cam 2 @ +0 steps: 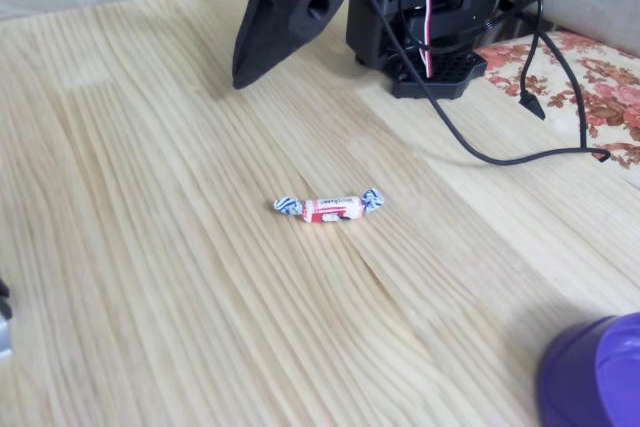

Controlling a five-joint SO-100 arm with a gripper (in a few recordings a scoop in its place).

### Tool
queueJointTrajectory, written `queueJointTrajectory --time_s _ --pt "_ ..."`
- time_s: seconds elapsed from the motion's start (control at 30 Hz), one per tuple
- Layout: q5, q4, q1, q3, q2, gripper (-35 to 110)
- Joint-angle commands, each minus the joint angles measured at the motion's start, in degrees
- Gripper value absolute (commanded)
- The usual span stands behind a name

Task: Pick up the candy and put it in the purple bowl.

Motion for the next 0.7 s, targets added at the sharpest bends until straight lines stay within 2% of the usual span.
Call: queueJointTrajectory --time_s 0.0,0.67 --pt "1.0 -0.6 0.9 -0.4 0.9 -1" --pt "0.6 -0.7 0.5 -0.4 0.9 -1"
